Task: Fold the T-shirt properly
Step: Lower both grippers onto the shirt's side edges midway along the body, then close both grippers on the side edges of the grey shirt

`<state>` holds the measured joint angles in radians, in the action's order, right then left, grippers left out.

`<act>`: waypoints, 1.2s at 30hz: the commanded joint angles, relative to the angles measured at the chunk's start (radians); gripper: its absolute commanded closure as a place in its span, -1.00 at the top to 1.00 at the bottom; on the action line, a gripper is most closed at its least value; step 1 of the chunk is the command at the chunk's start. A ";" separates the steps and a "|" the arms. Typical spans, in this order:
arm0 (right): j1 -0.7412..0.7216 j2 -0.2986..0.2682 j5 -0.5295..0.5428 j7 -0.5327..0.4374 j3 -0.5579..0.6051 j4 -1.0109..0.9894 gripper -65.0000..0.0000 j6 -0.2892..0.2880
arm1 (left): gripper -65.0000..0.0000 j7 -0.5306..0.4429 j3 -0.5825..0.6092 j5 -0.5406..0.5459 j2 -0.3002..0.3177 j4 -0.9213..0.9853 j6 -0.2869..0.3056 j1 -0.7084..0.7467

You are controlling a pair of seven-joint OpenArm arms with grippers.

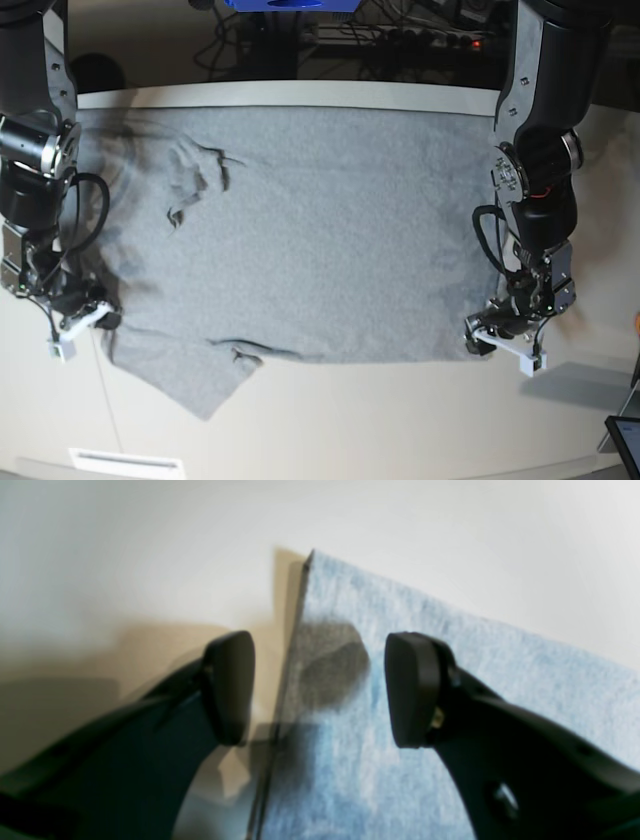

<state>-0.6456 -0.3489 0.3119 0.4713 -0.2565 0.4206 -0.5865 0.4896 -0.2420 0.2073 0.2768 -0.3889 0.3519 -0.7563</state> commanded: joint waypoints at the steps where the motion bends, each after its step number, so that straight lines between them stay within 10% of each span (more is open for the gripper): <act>1: -0.027 -0.016 -0.001 0.002 0.001 0.014 -1.00 -0.003 | 0.24 0.040 0.002 -0.007 -0.001 -0.002 0.006 -0.012; 6: -0.027 -0.016 -0.001 0.002 0.001 0.014 -1.00 -0.003 | 0.16 0.040 0.002 -0.007 -0.006 -0.002 0.008 -0.006; 18: -0.027 -0.016 -0.001 0.002 0.001 0.014 -1.00 -0.003 | -0.99 0.040 0.088 0.002 -0.021 -0.002 0.029 -0.006; 36: 0.014 -0.014 -0.001 -0.088 0.001 0.102 -1.00 -0.007 | -1.00 0.133 0.099 -0.006 -0.023 -0.163 0.034 0.027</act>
<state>-0.5999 -0.3462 0.2985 0.4088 -0.2565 0.5022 -0.5861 0.6262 -0.1436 0.2043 0.2432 -0.5404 0.3824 -0.7036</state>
